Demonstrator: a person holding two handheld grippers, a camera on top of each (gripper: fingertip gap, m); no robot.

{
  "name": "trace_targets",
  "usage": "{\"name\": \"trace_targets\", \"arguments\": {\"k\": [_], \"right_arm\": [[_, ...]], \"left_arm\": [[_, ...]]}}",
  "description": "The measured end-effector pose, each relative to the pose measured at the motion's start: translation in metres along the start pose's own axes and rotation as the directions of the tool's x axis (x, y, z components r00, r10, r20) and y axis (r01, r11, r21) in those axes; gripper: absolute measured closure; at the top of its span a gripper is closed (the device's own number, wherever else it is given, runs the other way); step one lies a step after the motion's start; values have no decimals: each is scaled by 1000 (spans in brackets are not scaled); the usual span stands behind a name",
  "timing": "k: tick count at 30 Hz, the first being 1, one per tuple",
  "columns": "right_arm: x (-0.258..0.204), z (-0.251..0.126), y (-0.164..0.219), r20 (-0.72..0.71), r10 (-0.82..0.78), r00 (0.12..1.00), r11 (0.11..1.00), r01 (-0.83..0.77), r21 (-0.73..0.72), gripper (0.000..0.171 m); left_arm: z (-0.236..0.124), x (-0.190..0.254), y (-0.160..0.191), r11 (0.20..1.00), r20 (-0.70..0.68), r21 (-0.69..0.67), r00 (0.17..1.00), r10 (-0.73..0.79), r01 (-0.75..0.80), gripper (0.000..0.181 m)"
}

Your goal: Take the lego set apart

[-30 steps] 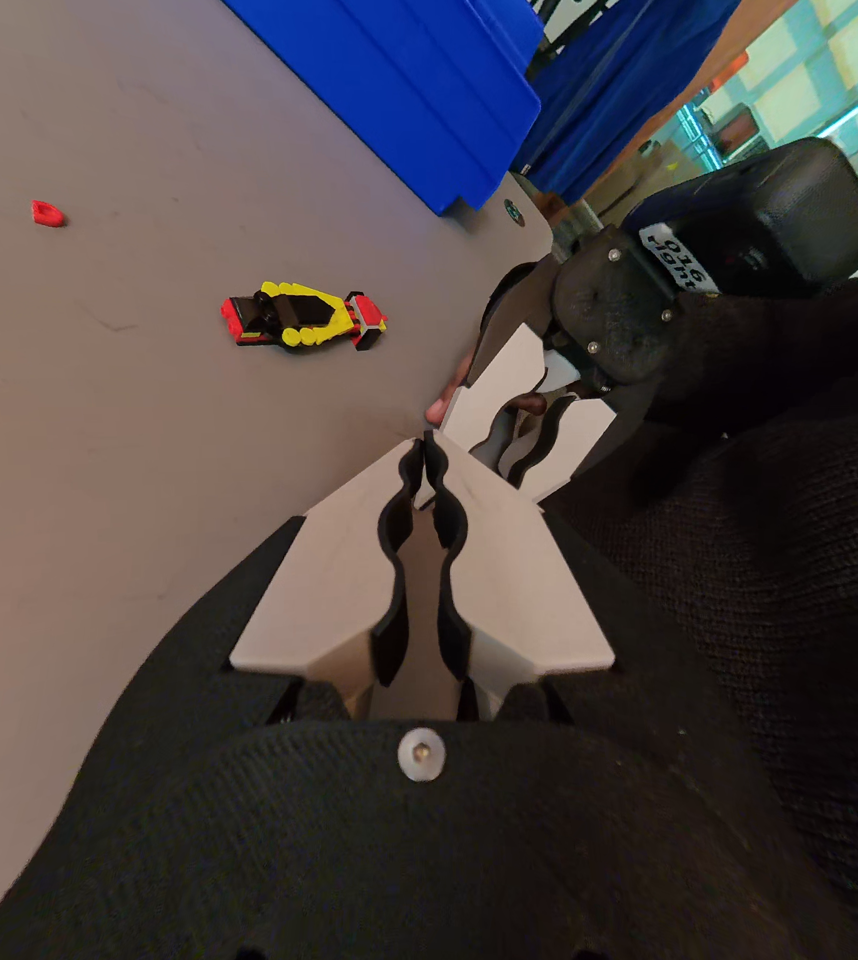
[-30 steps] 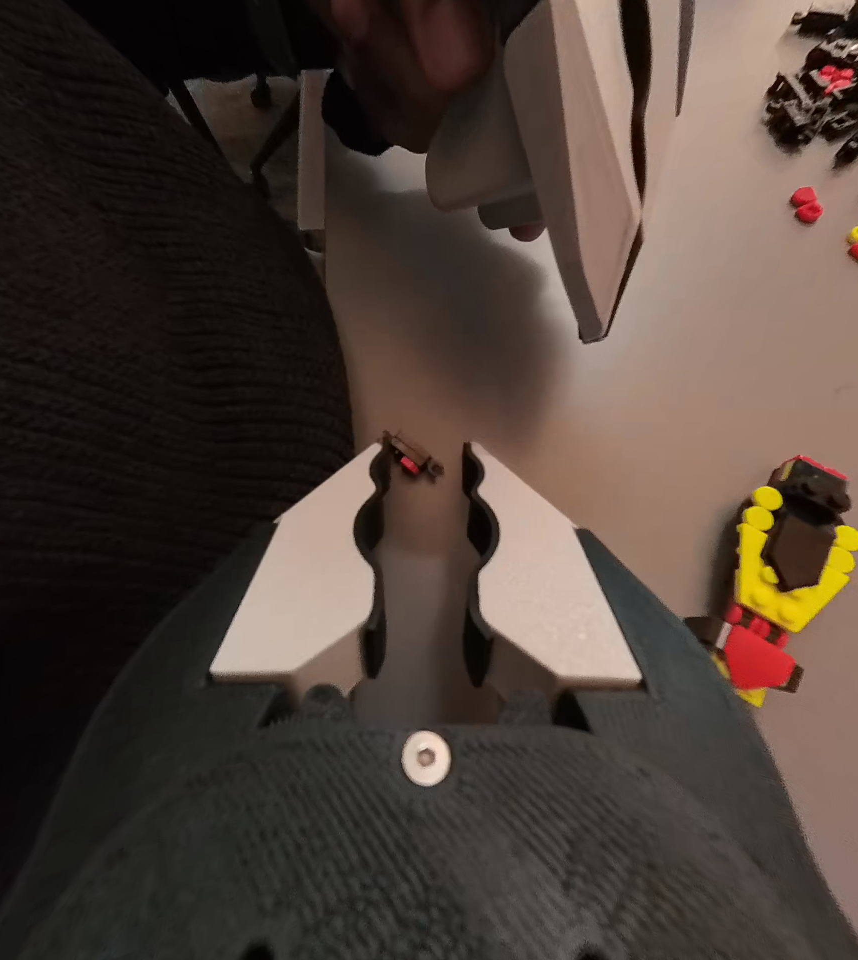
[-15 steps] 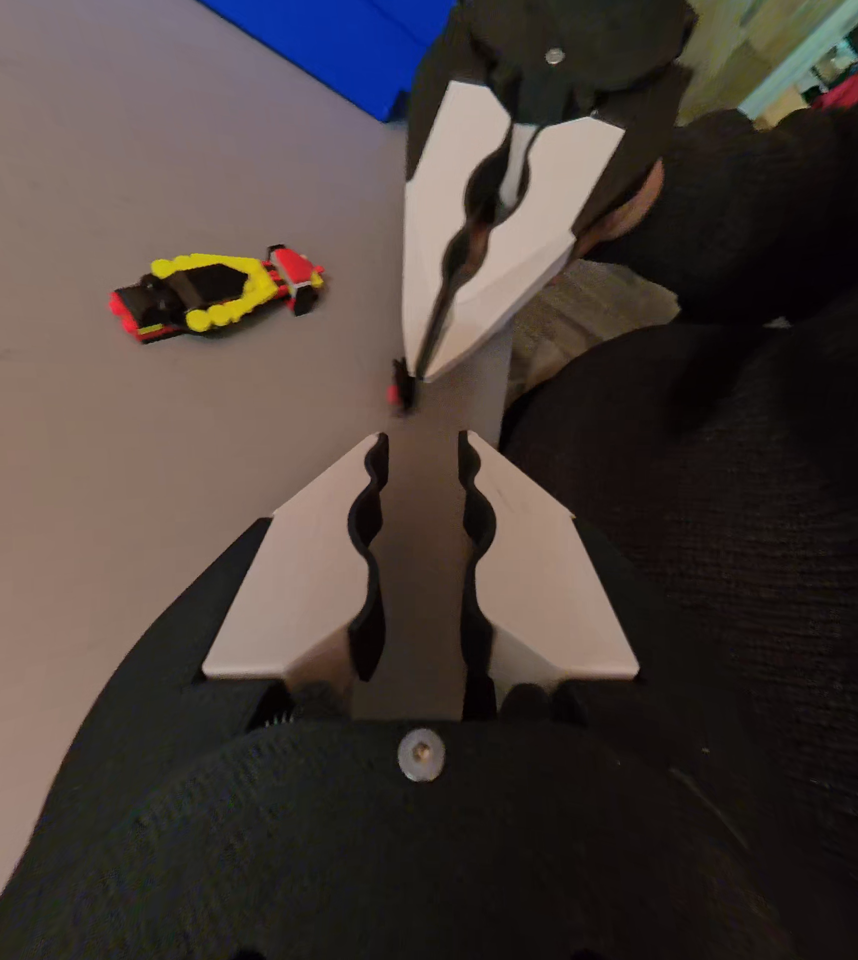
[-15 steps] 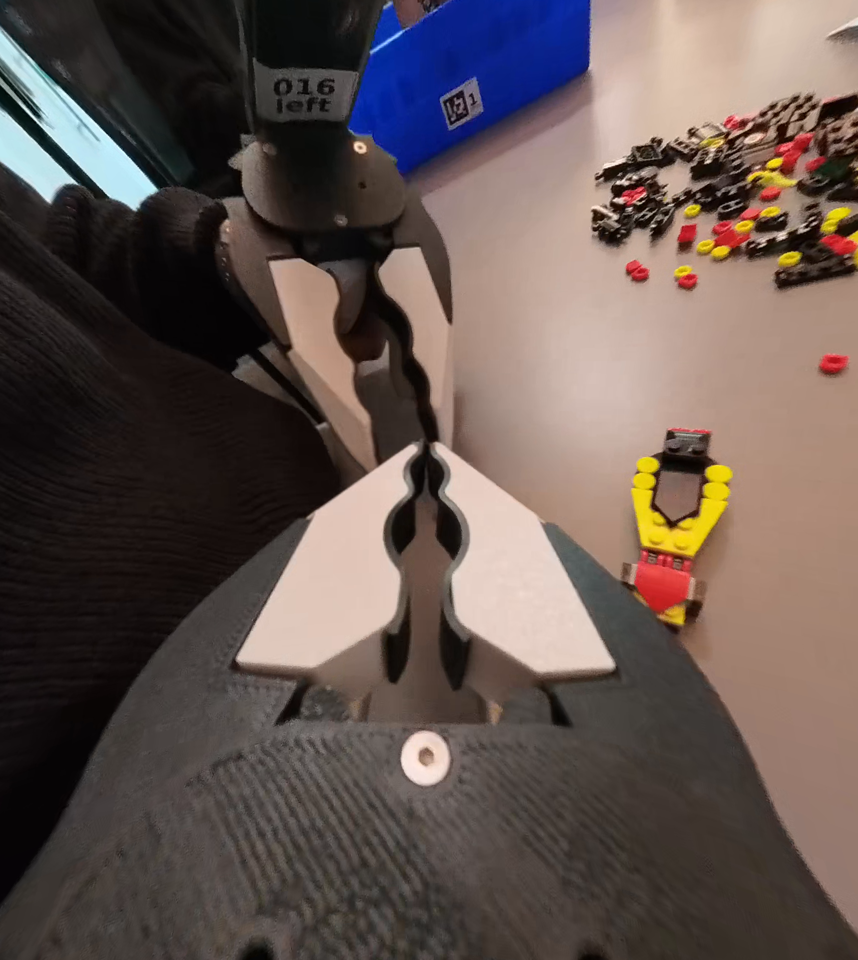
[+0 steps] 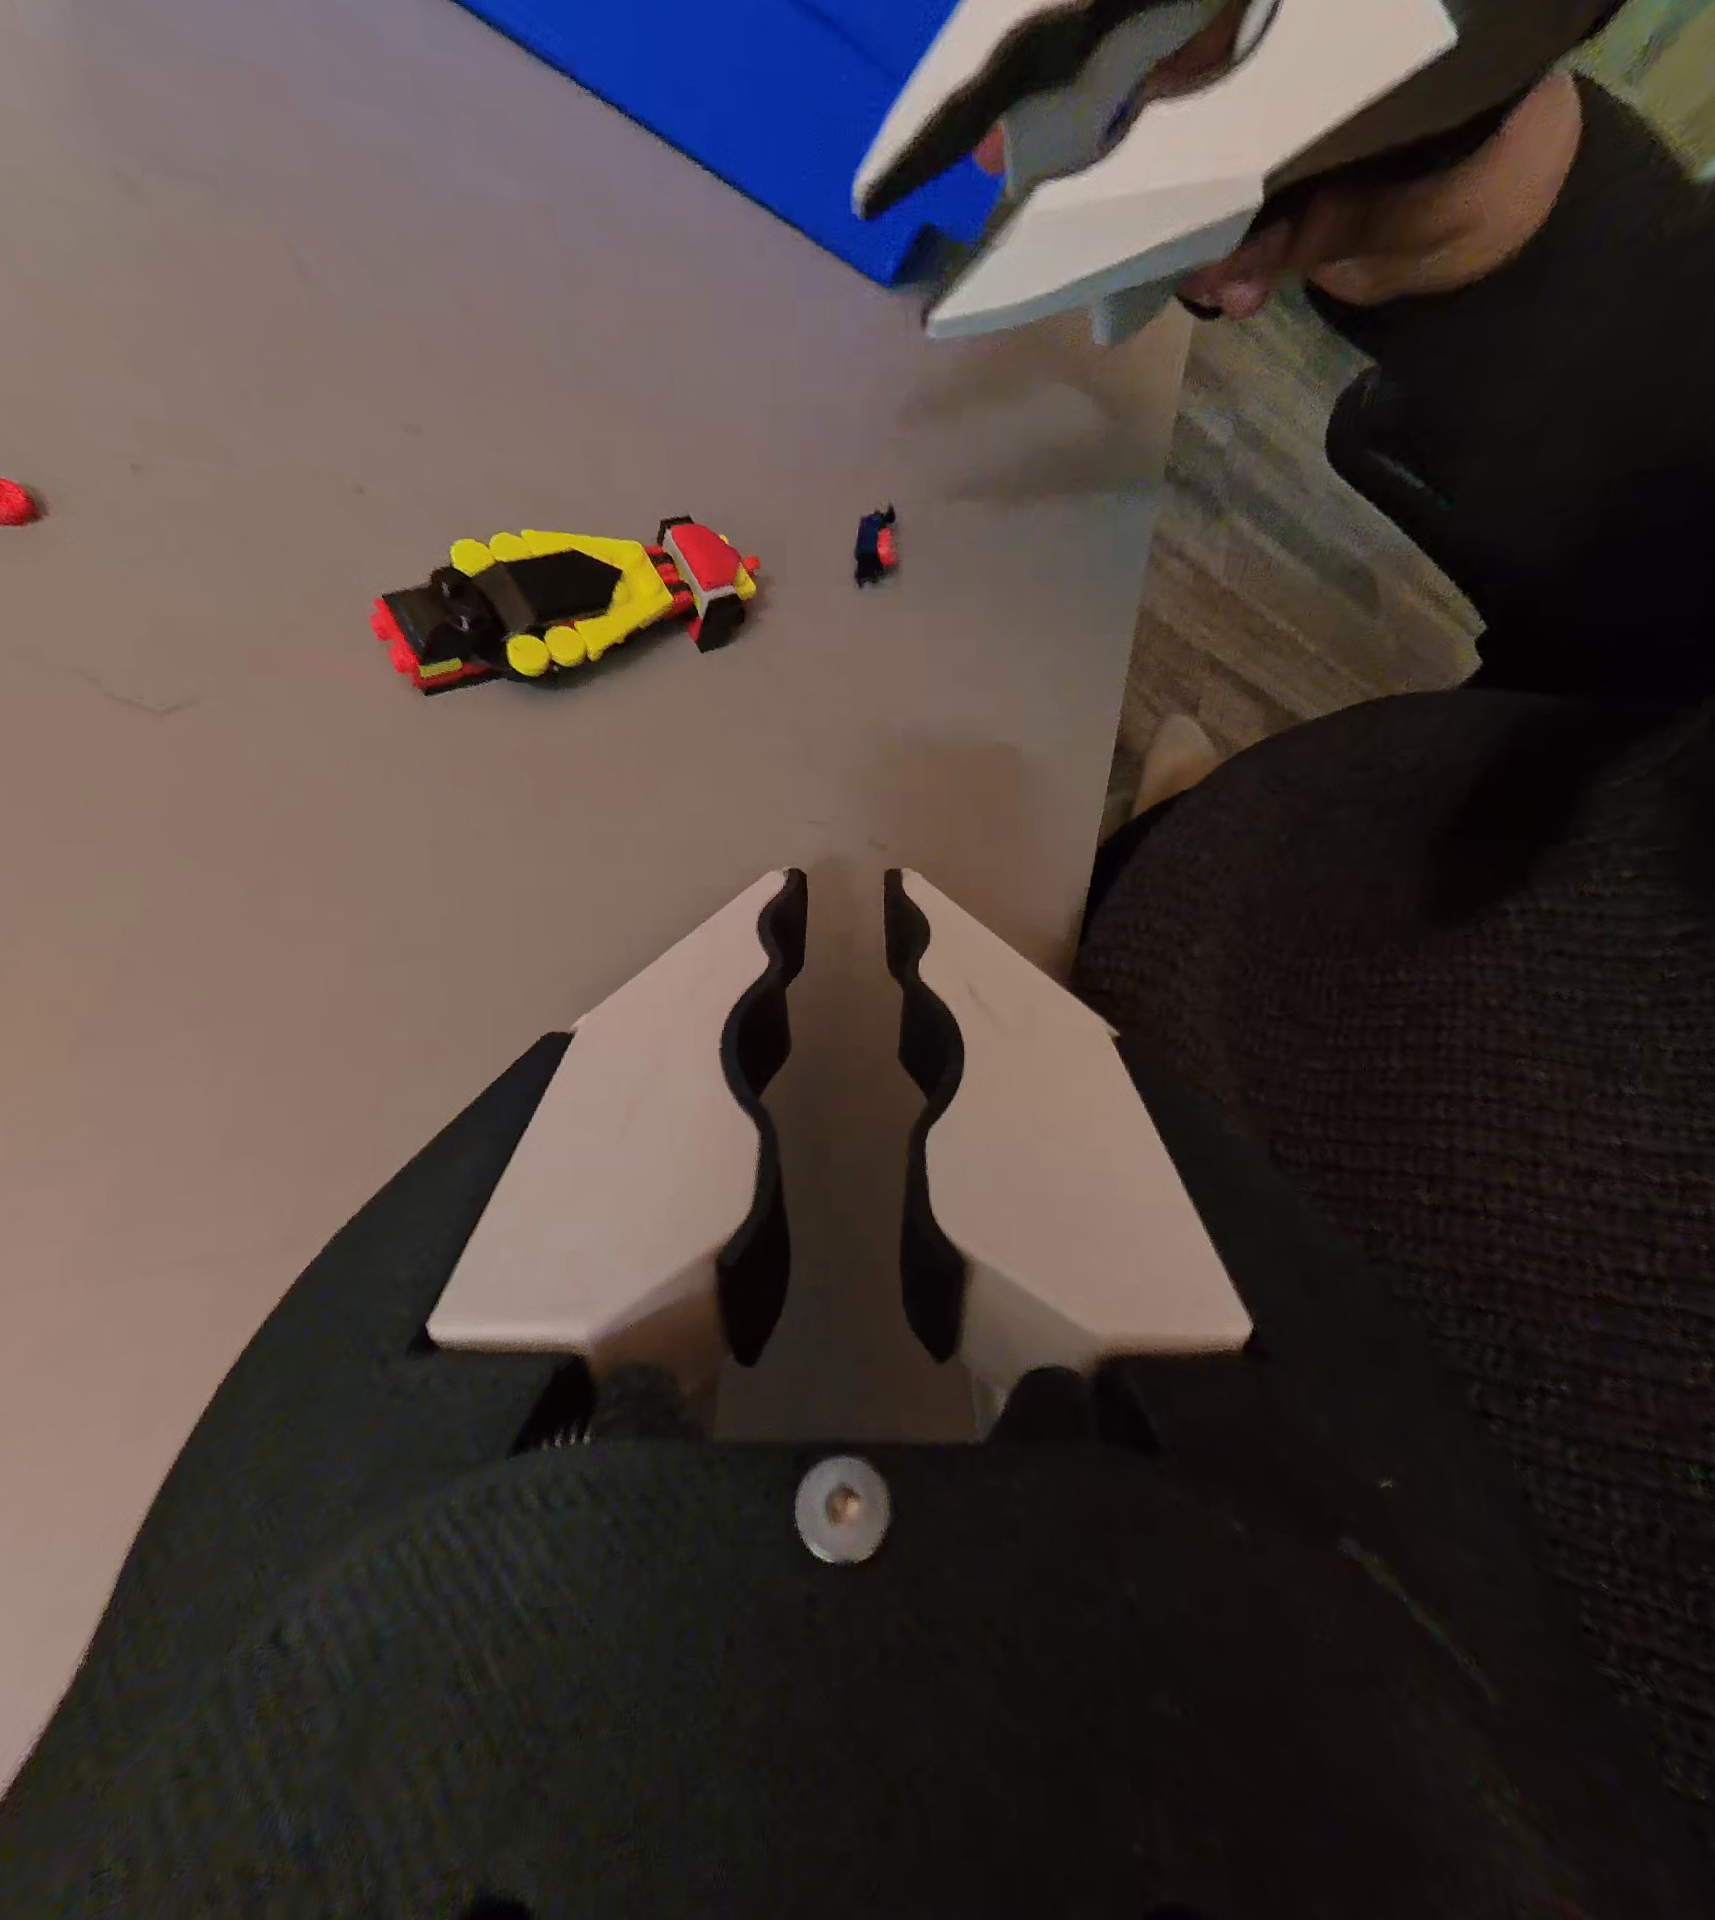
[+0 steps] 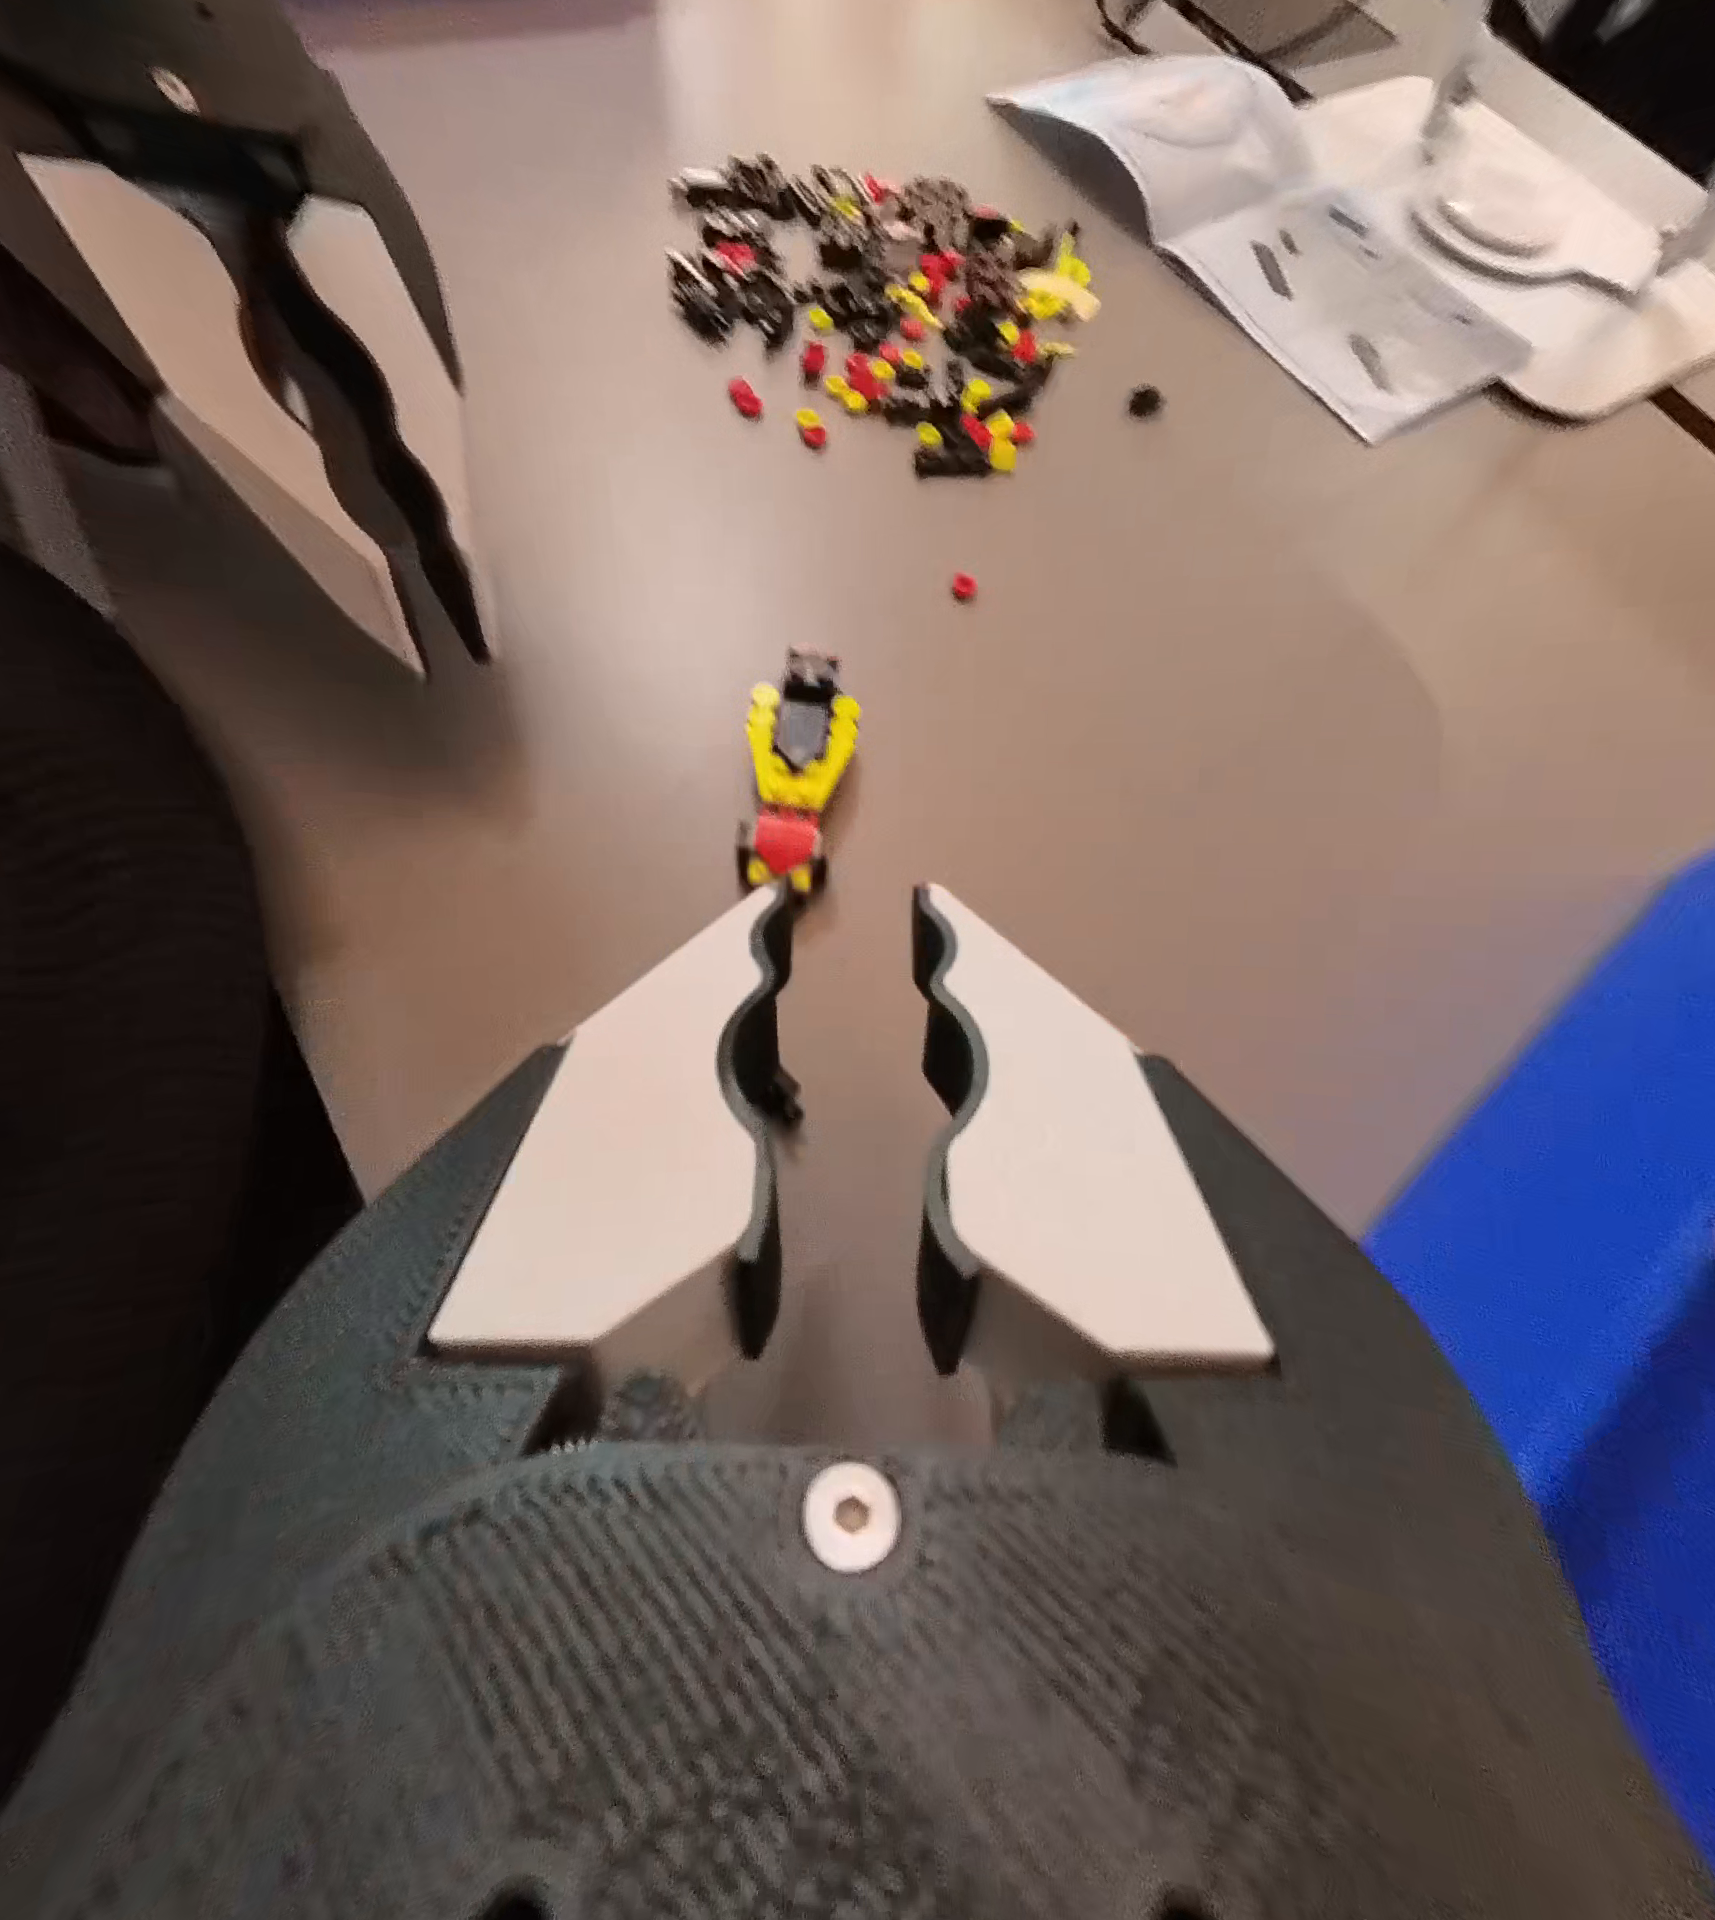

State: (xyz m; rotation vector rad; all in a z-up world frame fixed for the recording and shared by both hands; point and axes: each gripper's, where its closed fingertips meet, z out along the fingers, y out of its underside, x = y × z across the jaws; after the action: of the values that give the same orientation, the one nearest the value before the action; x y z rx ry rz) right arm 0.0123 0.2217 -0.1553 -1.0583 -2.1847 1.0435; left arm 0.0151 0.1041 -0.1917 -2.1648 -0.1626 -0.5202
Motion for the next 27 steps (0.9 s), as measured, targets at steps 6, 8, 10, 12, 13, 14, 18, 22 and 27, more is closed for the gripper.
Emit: {"name": "trace_targets", "arguments": {"k": [6,8,10,12,13,14,18,22,27], "right_arm": [[-14,-1,49,-38,135,990,976,-139,-168,142],[-20,5,59,-10,116,993,970,-116,-212,139],[-17,9,65,-16,75,997,968,-77,-237,139],[-22,14,66,19,87,996,970,-80,-229,139],[-24,16,67,33,97,995,969,-87,-232,139],[-25,18,69,37,96,995,968,-84,-238,140],[-26,19,70,27,87,996,964,-77,-255,158],[-34,20,60,69,152,986,966,-134,-222,164],[-55,20,5,234,370,899,925,-380,-7,164]], "left_arm": [[-3,-13,-12,994,1,73,996,-85,85,170],[-3,-15,-13,991,-7,83,994,-109,109,170],[-3,-15,-13,989,-16,81,993,-119,120,170],[-2,-14,-12,991,-14,75,994,-110,111,170],[-2,-14,-11,992,-11,71,995,-101,101,170],[-1,-13,-11,994,-8,66,996,-91,91,170],[2,-7,-7,997,-20,42,998,-59,60,170],[4,1,-8,999,-38,43,999,-20,21,169],[7,18,-21,994,-82,108,997,-1,10,164]]}}
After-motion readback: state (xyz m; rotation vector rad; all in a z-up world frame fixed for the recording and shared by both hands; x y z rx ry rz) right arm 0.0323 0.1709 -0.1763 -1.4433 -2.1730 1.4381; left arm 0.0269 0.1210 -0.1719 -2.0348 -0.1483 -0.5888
